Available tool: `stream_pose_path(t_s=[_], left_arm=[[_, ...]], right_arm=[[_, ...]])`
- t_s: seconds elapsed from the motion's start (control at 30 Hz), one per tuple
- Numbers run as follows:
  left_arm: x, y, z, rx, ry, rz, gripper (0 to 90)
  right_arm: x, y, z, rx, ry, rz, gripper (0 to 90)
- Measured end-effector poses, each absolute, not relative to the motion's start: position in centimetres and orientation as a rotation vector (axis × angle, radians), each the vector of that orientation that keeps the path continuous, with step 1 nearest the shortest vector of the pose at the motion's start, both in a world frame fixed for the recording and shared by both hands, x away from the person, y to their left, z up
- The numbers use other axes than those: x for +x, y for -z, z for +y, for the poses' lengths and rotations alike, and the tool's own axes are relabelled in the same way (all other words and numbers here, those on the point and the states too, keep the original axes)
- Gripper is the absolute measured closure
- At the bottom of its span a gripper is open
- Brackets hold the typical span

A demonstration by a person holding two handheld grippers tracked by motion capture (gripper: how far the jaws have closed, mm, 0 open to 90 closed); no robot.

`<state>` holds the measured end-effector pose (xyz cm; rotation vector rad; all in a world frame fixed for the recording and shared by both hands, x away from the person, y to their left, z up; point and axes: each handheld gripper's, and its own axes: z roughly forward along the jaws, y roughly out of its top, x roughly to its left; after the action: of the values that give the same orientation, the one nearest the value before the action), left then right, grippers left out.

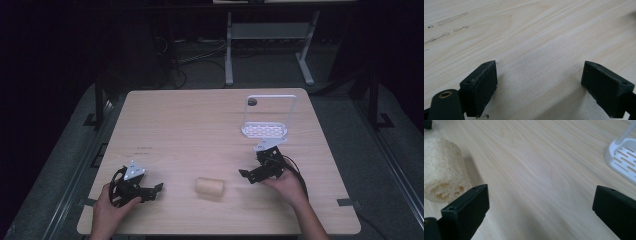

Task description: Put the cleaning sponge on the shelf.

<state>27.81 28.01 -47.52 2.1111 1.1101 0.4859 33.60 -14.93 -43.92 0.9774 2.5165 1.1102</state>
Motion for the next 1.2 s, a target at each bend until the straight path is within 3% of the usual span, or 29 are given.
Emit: stream_pose_path(t_s=[1.2], left_arm=[[27.8, 47.5, 28.0, 2.112, -0.486, 1.11, 12.8]], right_arm=[[35.7, 43.1, -10.2, 0.826, -1.174, 2.622, 0.7]])
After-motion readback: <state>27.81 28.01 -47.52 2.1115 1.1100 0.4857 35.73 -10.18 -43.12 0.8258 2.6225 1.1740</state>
